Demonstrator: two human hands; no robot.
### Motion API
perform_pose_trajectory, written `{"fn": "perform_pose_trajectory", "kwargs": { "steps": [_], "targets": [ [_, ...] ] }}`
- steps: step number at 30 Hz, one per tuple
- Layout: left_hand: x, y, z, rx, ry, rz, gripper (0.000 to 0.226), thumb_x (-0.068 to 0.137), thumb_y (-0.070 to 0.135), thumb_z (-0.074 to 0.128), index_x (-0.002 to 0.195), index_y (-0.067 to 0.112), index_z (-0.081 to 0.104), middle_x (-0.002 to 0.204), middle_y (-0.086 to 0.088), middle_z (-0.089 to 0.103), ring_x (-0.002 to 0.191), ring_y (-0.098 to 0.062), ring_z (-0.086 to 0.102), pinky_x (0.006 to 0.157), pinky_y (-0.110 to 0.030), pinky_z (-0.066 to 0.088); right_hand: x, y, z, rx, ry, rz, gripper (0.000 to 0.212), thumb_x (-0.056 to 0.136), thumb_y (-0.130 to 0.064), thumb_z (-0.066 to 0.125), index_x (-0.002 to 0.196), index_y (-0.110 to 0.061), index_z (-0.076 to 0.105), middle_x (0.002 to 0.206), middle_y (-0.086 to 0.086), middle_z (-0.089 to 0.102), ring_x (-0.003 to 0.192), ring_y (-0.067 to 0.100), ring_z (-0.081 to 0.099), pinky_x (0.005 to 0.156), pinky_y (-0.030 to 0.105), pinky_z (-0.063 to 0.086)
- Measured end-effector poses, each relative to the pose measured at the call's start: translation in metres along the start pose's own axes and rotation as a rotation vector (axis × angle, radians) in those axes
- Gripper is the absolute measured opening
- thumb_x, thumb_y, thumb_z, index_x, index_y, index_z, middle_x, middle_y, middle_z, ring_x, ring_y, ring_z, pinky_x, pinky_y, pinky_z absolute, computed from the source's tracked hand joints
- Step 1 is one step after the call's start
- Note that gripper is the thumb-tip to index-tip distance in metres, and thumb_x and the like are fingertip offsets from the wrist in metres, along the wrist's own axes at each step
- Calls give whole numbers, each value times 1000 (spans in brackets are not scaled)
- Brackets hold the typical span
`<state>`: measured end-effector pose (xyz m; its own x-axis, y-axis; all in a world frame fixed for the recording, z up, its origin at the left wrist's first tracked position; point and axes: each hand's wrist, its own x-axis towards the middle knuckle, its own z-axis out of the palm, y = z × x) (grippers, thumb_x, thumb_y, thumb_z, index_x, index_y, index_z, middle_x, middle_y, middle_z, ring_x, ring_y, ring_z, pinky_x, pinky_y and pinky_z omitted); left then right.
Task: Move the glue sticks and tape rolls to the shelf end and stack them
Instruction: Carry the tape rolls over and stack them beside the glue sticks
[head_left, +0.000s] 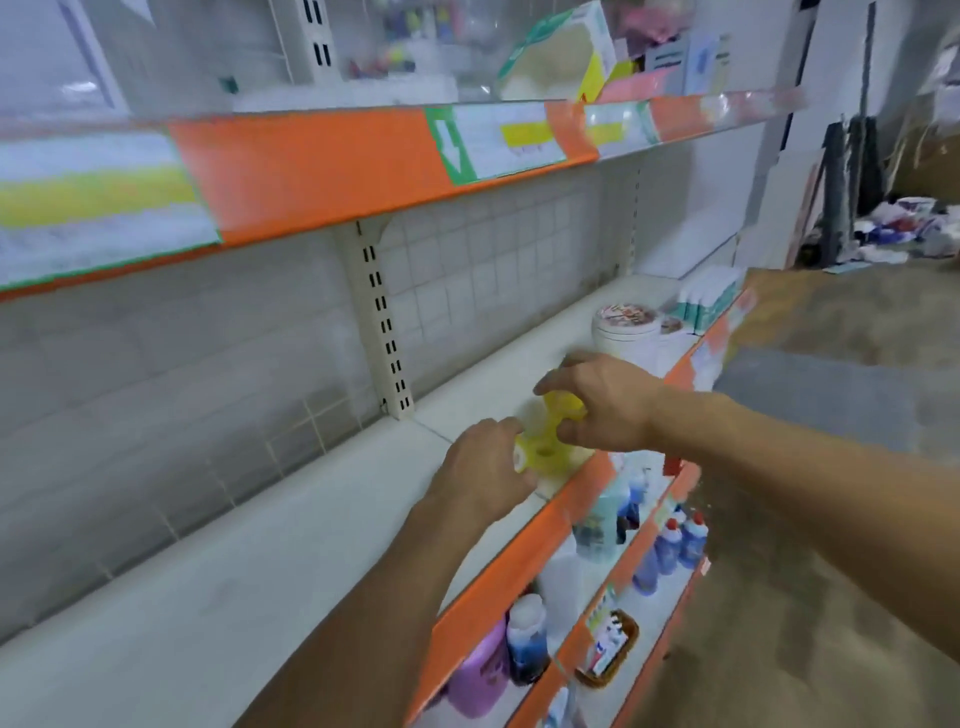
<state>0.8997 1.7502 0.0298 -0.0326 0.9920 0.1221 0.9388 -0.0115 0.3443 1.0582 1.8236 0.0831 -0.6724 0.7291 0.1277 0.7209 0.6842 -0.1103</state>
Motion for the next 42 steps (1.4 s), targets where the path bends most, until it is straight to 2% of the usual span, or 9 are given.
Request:
{"fn": "perform_pose_trajectory", "kwargs": {
  "steps": [7, 10, 14, 19, 22, 25, 28, 37, 42],
  "targets": [
    [40, 37, 16, -36, 21, -153, 63, 88, 34, 66, 143, 14, 45, 132, -9, 55, 123, -23, 51, 97, -29, 41, 38, 57, -9, 33, -38, -176, 58, 85, -33, 68, 140, -26, 52, 122, 5, 51, 118, 22, 52, 94, 30, 44],
    [48, 42, 24, -18, -2, -198, 63, 87, 34, 66, 143, 14, 45, 131, -10, 56, 122, -23, 52, 96, -28, 41, 45, 69, -7, 28, -69, -233, 57, 85, -33, 68, 140, -27, 52, 124, 6, 51, 118, 24, 51, 96, 33, 44],
    [58, 45, 30, 6, -22, -246, 62, 87, 35, 66, 142, 14, 45, 130, -9, 56, 121, -23, 52, 95, -29, 42, 53, 83, -10, 23, -81, -288, 55, 87, -32, 67, 140, -26, 53, 126, 7, 50, 119, 23, 49, 91, 28, 39],
    [67, 44, 36, 6, -22, -263, 56, 87, 34, 64, 137, 13, 49, 122, -9, 58, 115, -23, 55, 87, -27, 42, 58, 95, -20, 45, -76, -303, 55, 87, -32, 68, 139, -26, 53, 126, 5, 49, 118, 22, 50, 93, 31, 42],
    [68, 42, 41, -5, -7, -269, 57, 86, 41, 66, 135, 14, 51, 119, -7, 57, 111, -21, 56, 86, -25, 42, 61, 99, -23, 73, -70, -308, 54, 88, -32, 67, 140, -26, 52, 128, 4, 48, 121, 20, 47, 90, 25, 36],
    [68, 39, 43, -26, -45, -290, 79, 78, 56, 73, 139, 16, 45, 127, -4, 51, 118, -19, 51, 92, -25, 39, 62, 97, -19, 103, -68, -326, 53, 88, -32, 67, 139, -27, 53, 127, 3, 49, 120, 19, 47, 91, 26, 37],
    [69, 38, 45, -24, -80, -299, 79, 76, 50, 77, 139, 16, 43, 129, -4, 50, 120, -18, 49, 90, -24, 37, 64, 93, -14, 142, -87, -346, 54, 86, -31, 67, 138, -28, 53, 125, 3, 50, 118, 19, 47, 91, 28, 39],
    [67, 37, 47, -26, -46, -282, 67, 82, 37, 74, 137, 15, 42, 129, -6, 51, 120, -19, 49, 92, -25, 39, 63, 84, -9, 164, -110, -375, 55, 86, -29, 68, 139, -26, 53, 127, 3, 49, 121, 19, 46, 95, 30, 40],
    [68, 30, 47, -126, -52, -312, 83, 70, 48, 83, 137, 18, 45, 128, -2, 52, 119, -18, 50, 94, -28, 43, 61, 80, -8, 158, -122, -381, 56, 85, -30, 68, 139, -28, 53, 127, 2, 49, 120, 19, 47, 95, 30, 41]
  ]
}}
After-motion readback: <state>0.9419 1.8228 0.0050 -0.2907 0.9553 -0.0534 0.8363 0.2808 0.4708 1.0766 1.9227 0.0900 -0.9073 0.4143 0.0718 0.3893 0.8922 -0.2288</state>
